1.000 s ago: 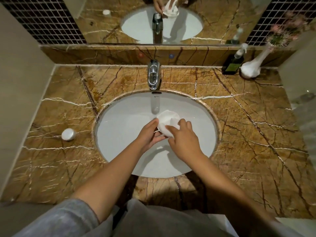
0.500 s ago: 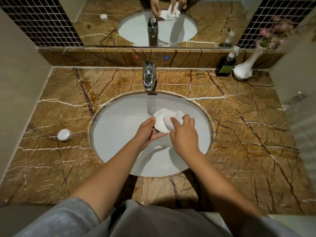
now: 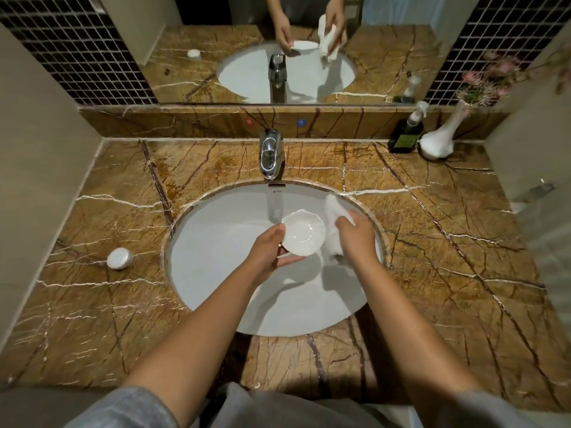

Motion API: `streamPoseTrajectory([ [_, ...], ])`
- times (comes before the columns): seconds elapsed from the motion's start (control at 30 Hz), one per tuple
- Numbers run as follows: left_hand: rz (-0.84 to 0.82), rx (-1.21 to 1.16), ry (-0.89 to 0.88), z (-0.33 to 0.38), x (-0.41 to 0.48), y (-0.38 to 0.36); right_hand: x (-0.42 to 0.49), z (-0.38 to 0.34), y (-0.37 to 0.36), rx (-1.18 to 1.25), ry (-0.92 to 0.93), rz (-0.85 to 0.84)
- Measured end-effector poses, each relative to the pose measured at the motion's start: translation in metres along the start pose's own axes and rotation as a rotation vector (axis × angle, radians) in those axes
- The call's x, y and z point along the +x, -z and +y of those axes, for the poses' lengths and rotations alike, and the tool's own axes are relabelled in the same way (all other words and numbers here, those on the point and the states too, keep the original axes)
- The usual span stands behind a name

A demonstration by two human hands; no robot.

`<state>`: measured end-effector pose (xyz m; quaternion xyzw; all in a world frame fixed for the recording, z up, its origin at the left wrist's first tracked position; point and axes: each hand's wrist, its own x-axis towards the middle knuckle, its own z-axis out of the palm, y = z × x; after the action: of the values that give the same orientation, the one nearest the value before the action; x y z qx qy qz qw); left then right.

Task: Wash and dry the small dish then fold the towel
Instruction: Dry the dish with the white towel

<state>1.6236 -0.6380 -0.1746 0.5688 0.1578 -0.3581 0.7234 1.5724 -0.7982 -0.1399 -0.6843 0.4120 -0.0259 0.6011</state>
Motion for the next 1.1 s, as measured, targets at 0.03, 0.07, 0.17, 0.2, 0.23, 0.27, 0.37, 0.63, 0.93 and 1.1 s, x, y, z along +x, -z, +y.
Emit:
streamPoseTrajectory([
  [0.03,-0.007,-0.022,0.007,0.001,0.0,-0.002,0.001,0.001,0.0,0.017,-0.043,-0.046],
  [0.07,-0.008,-0.043,0.011,0.003,0.0,-0.004,0.0,0.003,-0.001,0.017,-0.064,-0.07],
  [0.17,0.009,-0.108,0.025,0.009,0.0,-0.002,-0.002,0.014,0.002,-0.079,-0.056,-0.096],
  [0.2,0.02,-0.132,0.027,0.011,0.001,0.0,-0.003,0.019,0.004,-0.108,-0.065,-0.112],
  [0.23,0.035,-0.142,0.021,0.013,0.002,0.002,-0.004,0.022,0.006,-0.132,-0.077,-0.118],
  [0.27,0.057,-0.126,0.011,0.016,0.004,0.004,-0.005,0.025,0.007,-0.146,-0.068,-0.107],
  [0.37,0.094,0.031,-0.007,0.017,0.008,0.007,-0.007,0.023,0.007,-0.261,0.172,0.003],
  [0.63,-0.009,0.054,-0.031,0.008,0.007,0.002,-0.022,0.013,-0.006,-0.832,0.582,-0.071],
  [0.93,-0.051,-0.18,0.098,0.018,0.008,0.005,-0.045,0.01,-0.019,-0.94,0.883,-0.142],
  [1.1,-0.071,-0.16,0.097,0.014,0.008,0.008,-0.05,0.012,-0.016,-1.094,1.019,-0.19],
])
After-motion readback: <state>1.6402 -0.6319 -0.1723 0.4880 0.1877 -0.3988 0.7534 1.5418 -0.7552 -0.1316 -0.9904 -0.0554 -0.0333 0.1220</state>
